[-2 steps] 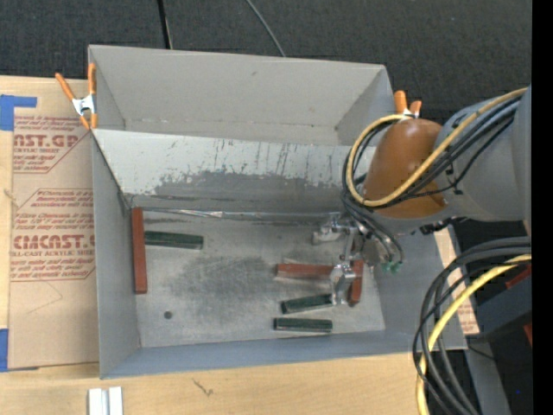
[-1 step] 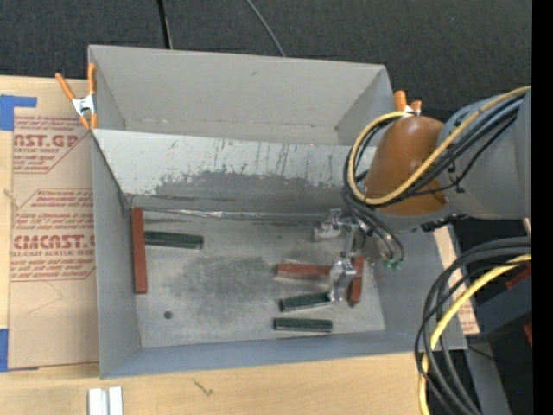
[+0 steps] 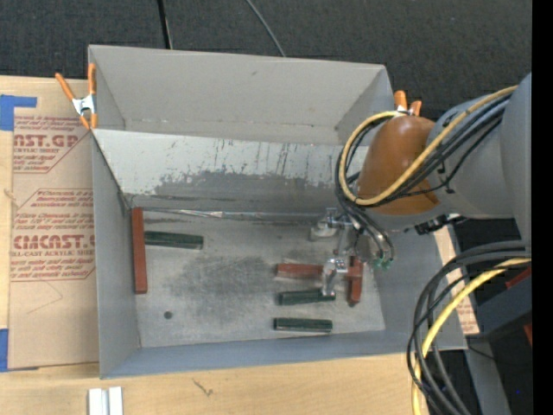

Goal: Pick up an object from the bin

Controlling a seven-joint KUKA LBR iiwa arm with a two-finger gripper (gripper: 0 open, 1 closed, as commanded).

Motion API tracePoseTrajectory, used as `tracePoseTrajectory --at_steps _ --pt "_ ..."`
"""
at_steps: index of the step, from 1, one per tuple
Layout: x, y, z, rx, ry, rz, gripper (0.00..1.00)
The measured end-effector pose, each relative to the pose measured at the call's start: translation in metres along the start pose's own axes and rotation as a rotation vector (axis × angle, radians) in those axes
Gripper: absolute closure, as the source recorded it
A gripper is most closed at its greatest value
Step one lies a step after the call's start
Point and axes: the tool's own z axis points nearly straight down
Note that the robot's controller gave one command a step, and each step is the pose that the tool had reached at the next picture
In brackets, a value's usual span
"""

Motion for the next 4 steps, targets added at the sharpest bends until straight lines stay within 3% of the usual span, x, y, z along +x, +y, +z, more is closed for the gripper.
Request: tracePoseTrajectory --at_steps 1,2,4 --pt "-0.0124 0.0118 0.0055 -0.003 -0.002 -0.080 0.00" --pt "-0.0041 0.0206 0.0021 -0.006 -0.017 0.195 1.00" --pt "-0.0034 0.0207 -0.0003 -0.006 -0.011 0.195 1.00"
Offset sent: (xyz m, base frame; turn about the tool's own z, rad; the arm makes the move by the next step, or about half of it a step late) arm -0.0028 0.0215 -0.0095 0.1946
